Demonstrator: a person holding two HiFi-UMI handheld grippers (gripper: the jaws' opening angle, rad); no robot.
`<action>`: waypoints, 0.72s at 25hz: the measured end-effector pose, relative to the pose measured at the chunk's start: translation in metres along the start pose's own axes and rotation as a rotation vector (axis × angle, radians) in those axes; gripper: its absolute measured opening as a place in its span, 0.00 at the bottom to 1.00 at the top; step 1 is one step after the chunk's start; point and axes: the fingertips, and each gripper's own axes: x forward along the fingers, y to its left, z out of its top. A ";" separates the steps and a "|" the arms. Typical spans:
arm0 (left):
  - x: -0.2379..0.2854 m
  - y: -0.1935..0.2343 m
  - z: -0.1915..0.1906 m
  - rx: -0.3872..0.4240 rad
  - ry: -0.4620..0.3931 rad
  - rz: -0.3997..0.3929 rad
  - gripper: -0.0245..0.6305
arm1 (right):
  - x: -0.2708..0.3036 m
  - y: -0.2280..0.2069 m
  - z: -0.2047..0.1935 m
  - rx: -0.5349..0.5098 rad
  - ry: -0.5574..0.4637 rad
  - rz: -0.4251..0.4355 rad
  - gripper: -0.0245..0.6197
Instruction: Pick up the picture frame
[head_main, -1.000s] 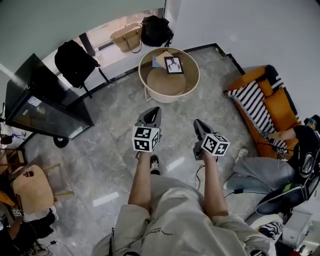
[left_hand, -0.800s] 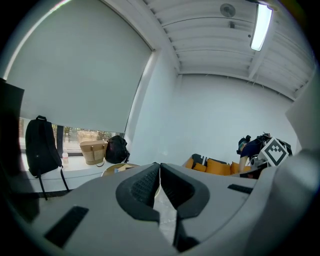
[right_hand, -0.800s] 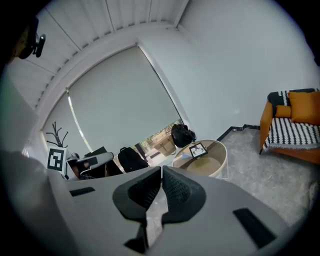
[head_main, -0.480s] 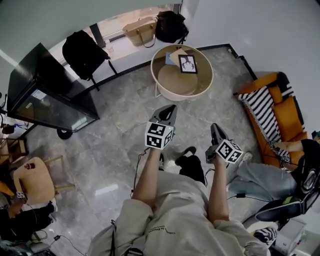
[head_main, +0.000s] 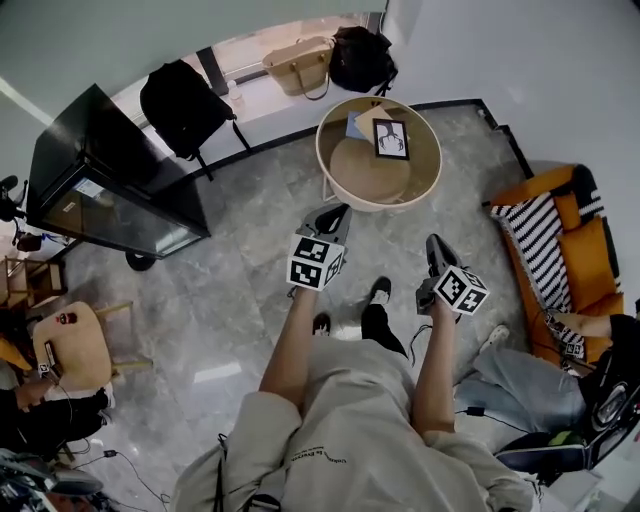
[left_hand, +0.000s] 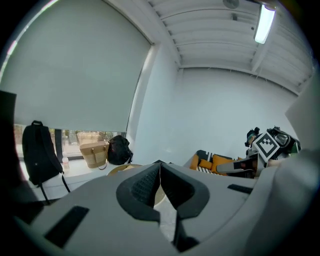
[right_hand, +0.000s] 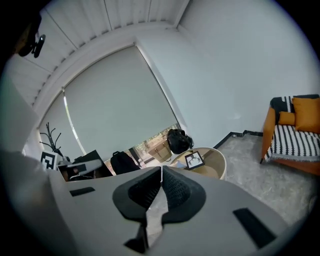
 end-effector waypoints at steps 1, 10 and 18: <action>0.008 0.001 0.007 0.017 -0.003 0.006 0.07 | 0.006 -0.004 0.006 -0.027 0.009 -0.004 0.09; 0.080 -0.009 0.037 0.078 0.019 0.051 0.07 | 0.046 -0.068 0.075 -0.067 -0.006 -0.002 0.09; 0.149 -0.025 0.085 0.106 -0.029 0.116 0.07 | 0.088 -0.100 0.130 -0.133 0.014 0.101 0.09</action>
